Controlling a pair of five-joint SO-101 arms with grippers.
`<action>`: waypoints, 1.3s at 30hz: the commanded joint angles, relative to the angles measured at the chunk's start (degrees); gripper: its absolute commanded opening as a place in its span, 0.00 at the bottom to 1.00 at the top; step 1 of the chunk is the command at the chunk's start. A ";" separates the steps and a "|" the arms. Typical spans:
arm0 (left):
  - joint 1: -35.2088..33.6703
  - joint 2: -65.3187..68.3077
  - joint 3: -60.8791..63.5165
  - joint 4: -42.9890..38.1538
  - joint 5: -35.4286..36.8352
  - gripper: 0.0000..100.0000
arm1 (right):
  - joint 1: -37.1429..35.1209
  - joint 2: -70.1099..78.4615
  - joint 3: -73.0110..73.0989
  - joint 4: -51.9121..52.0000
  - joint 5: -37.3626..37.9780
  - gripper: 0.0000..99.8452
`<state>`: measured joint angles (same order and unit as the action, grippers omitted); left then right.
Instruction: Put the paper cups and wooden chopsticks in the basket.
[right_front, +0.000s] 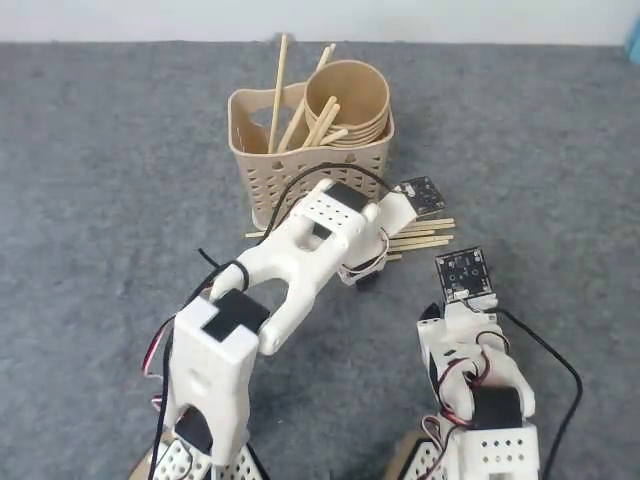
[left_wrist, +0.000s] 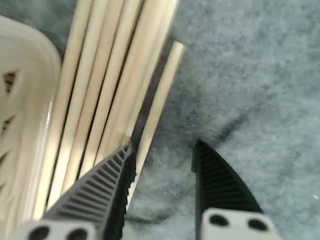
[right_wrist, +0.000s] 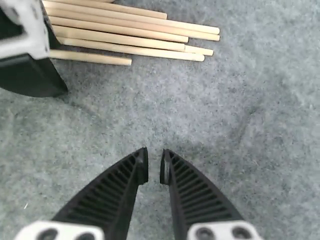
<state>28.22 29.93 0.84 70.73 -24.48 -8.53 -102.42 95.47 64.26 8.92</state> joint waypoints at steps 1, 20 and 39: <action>0.88 0.70 -0.75 1.58 -2.64 0.10 | -0.04 -1.27 0.88 0.13 0.88 0.06; 12.48 0.70 -0.66 8.97 1.67 0.01 | 0.04 -1.27 0.88 -0.31 0.79 0.06; 11.43 -25.76 14.20 10.55 3.25 0.01 | 3.91 -1.36 -0.35 -2.86 -3.96 0.05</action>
<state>40.26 14.20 12.09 81.80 -22.02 -5.71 -102.42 95.47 63.03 6.46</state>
